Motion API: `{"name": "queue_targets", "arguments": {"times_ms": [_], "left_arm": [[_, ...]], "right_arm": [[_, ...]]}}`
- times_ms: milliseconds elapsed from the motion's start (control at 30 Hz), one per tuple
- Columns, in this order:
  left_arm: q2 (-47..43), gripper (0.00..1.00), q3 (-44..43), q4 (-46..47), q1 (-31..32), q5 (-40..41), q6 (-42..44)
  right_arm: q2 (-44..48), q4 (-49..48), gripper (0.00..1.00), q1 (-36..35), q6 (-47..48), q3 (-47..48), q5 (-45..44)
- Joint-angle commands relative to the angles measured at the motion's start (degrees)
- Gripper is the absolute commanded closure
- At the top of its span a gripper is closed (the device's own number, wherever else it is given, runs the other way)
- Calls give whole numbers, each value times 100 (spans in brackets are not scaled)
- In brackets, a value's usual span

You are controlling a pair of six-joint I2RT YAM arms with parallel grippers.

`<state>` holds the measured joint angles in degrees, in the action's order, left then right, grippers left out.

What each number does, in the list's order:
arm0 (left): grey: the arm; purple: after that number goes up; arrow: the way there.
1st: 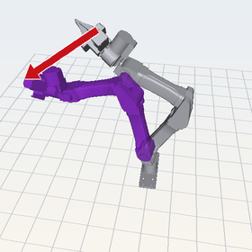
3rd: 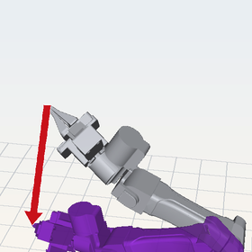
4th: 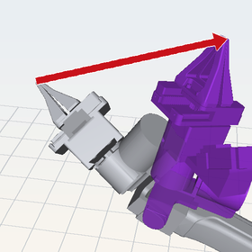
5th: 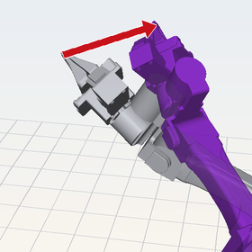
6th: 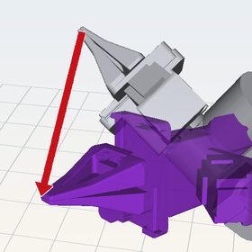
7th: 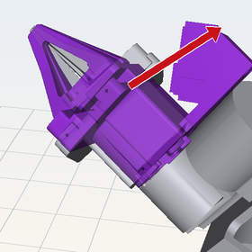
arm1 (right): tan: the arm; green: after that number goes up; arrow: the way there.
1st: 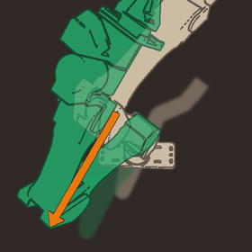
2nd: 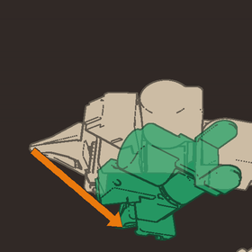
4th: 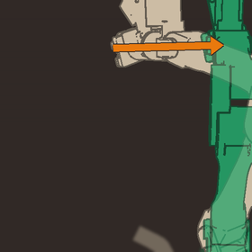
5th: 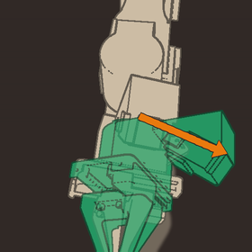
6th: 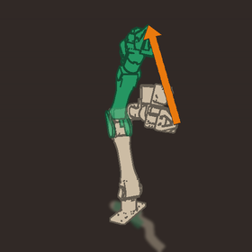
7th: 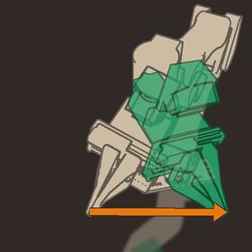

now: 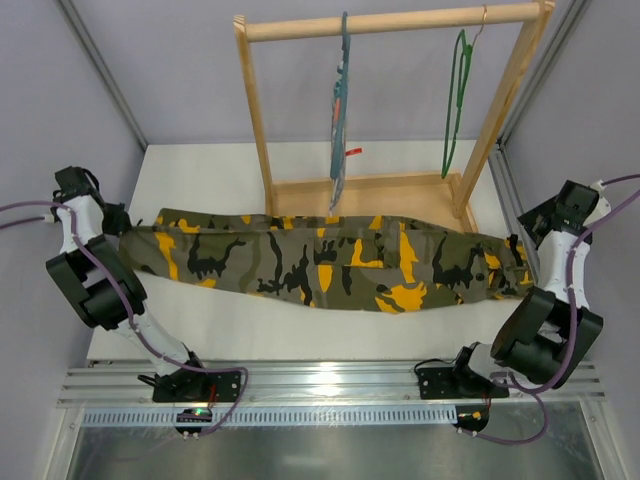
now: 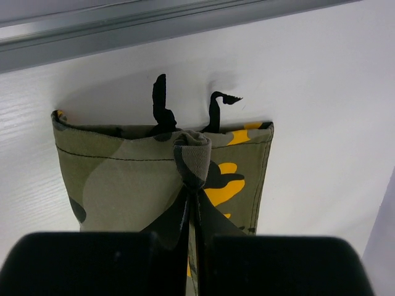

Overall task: Place the trousers on the hanger
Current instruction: Fold the trousers

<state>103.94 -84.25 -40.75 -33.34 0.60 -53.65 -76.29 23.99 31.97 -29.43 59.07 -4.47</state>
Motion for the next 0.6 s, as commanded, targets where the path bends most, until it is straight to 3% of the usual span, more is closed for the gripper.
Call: {"name": "queue_targets", "arguments": {"times_ms": [0, 167, 567], "left_arm": [[276, 100, -303, 797, -137, -95, 337], [276, 100, -303, 858, -111, -218, 337], [197, 100, -241, 806, -85, -113, 408]], "right_arm": [[-289, -386, 48, -33, 218, -19, 358], [-816, 316, 45, -50, -413, 351, 69], [-1942, 229, 45, -437, -872, 658, -221]]}}
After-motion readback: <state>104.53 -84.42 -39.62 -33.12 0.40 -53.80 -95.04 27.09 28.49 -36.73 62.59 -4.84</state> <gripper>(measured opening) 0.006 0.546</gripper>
